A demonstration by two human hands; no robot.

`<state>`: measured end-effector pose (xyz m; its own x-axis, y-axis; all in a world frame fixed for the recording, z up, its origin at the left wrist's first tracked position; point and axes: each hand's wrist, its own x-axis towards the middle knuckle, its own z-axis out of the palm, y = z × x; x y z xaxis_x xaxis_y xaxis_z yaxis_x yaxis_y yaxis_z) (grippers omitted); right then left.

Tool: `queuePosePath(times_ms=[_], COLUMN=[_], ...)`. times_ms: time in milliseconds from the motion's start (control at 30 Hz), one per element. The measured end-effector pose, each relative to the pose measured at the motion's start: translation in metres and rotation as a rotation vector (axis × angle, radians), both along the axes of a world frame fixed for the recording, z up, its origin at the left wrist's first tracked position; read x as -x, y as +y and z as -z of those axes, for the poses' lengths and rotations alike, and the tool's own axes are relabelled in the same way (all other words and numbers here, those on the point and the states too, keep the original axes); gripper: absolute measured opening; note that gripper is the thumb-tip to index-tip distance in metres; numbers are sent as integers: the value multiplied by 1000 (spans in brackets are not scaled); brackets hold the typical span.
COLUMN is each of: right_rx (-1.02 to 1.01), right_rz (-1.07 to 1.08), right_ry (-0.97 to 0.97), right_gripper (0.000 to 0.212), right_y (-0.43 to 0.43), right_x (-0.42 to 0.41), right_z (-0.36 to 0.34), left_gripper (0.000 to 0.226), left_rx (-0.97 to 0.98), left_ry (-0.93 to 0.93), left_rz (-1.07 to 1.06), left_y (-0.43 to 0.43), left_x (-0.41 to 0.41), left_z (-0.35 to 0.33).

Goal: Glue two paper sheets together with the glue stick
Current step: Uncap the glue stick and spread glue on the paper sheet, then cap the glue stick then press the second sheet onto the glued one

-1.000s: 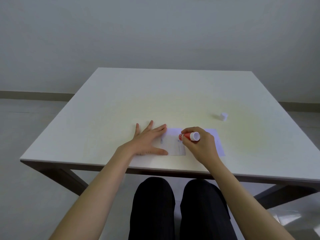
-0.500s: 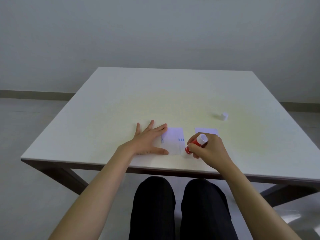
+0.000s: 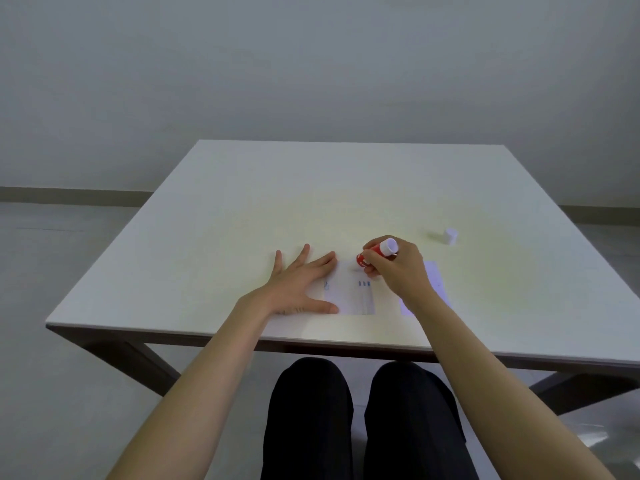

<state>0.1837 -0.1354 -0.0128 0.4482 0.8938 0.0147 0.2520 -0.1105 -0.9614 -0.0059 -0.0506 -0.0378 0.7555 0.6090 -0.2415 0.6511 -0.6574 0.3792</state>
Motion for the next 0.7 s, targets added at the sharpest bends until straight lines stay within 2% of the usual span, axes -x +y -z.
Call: queuePosePath(times_ms=[200,333,400,467,533,567,700], right_rx=[72,-19,-132,-232,-232,-222,-174], right_rz=[-164,59,144,158,200,213,202], right_ry=[-44,15,262,688,1085,1222,1498], right_gripper=[8,4,9,6,6,7,15], right_y=[-22,-16,-25,-34,-38,-41,-47], right_x=[1,-10,-19,-23,-16,-11,8], right_z=[1,-5,-11,-18,-19,-19,-17], left_gripper=[96,95,94,94,93,91,74], left_rx=[15,23,15,-5,18,56,169], left_ry=[-7,-25,-62,-75,-99,-133,-484], left_rz=[-5,-13,-3,12,5,-12,-209], left_y=[0,2,-1,-3,0,0,-14], left_x=[1,3,0,-3,0,3,1], left_z=[-1,-2,-4,-11,-11,-9,-6])
